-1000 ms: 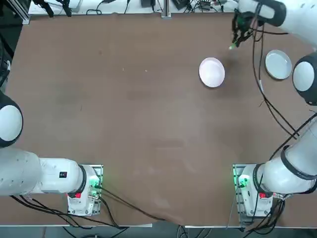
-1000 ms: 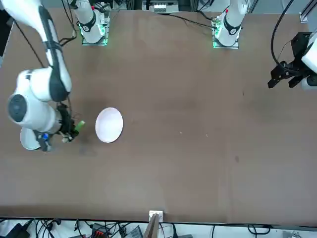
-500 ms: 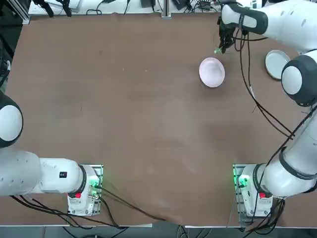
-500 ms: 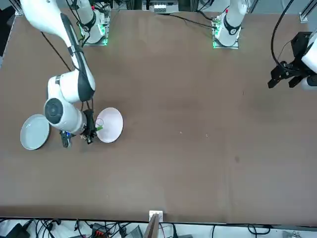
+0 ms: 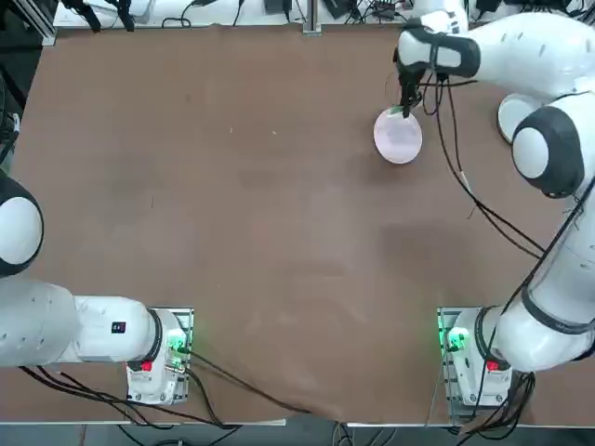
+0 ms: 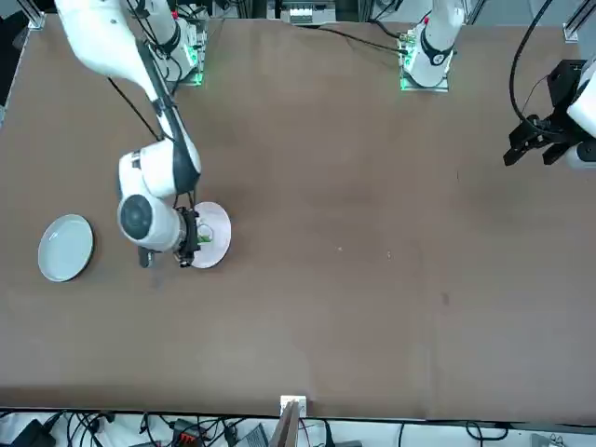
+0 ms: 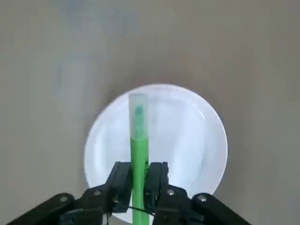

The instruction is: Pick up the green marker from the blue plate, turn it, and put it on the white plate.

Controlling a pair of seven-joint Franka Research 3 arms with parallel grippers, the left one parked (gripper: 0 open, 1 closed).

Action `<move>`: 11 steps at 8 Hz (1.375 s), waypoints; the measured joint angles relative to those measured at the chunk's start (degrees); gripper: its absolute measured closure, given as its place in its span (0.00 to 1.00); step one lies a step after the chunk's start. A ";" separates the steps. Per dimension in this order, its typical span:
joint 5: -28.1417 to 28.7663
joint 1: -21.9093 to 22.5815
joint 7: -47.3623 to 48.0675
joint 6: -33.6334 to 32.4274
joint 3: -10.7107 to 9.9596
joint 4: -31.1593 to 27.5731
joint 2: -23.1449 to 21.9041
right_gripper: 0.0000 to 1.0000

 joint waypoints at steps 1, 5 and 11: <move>0.00 0.77 1.22 0.32 -0.01 -0.19 0.98 0.82; 0.00 1.43 1.87 5.66 -0.19 -4.27 1.44 0.82; 0.00 2.75 1.91 5.77 -0.20 -6.20 1.62 0.77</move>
